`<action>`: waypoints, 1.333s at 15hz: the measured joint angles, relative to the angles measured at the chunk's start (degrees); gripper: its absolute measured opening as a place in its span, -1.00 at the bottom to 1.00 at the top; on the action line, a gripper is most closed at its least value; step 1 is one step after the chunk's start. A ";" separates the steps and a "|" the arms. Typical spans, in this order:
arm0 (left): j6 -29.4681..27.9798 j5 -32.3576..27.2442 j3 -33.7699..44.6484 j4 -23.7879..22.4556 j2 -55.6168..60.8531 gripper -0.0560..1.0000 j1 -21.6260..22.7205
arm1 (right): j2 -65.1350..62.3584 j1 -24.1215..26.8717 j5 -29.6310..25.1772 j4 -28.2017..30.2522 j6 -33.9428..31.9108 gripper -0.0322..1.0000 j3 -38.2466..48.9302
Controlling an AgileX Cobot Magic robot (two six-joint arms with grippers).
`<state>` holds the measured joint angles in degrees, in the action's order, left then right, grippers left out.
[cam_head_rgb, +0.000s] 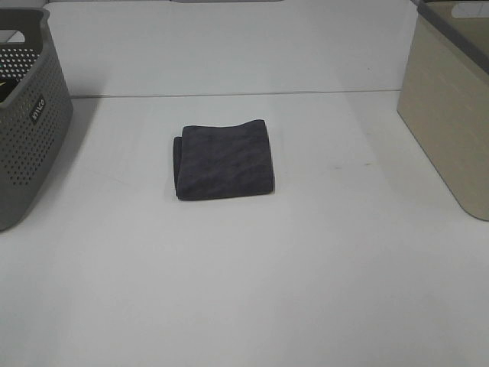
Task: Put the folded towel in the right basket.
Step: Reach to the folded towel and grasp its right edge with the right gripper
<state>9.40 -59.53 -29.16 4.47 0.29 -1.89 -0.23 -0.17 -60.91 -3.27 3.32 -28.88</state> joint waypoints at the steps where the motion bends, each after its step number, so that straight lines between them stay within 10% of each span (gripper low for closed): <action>1: 0.00 0.00 0.00 0.00 0.00 0.97 0.00 | 0.00 0.00 0.00 0.00 0.00 0.67 0.00; 20: 0.00 0.00 0.00 0.00 0.00 0.97 0.00 | 0.00 0.00 0.00 0.00 0.00 0.67 0.00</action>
<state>9.40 -59.53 -29.16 4.47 0.29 -1.89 -0.23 -0.17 -60.91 -3.27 3.32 -28.88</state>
